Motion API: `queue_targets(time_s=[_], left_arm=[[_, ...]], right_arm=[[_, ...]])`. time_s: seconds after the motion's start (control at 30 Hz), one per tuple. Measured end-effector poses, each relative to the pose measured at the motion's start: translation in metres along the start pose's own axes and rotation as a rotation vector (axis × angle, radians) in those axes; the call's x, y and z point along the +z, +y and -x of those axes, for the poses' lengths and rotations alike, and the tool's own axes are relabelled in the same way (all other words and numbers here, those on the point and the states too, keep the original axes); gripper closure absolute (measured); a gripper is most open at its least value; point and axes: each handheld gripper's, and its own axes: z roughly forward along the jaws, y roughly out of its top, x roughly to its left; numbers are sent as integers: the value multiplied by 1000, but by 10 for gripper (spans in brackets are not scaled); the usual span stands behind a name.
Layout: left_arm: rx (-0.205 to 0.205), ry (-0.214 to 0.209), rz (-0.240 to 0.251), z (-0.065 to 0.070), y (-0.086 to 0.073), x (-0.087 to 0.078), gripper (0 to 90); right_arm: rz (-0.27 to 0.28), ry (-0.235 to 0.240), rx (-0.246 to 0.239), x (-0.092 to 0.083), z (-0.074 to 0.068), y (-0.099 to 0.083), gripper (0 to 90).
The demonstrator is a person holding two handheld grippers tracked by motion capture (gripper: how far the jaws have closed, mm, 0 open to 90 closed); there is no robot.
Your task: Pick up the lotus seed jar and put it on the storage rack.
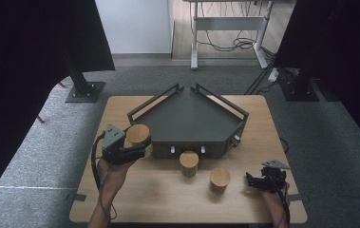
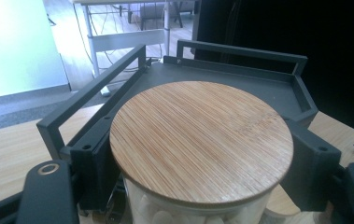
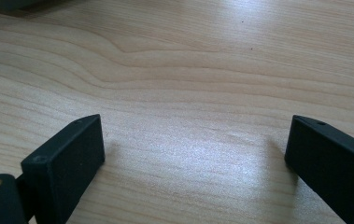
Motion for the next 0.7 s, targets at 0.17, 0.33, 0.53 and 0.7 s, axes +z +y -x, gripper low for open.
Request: queue_targets(time_s=[0.17, 0.33, 0.53, 0.7], left_arm=[[-1, 2, 2, 0, 3, 5, 243], [-3, 5, 0, -1, 7, 10, 243], [-3, 10, 3, -2, 11, 15, 243], [0, 14, 3, -2, 14, 20, 243]], right_arm=[[0, 0, 0, 0, 0, 0, 41], [0, 0, 0, 0, 0, 0, 41], [1, 1, 1, 0, 0, 0, 41], [0, 1, 0, 0, 0, 0, 42]])
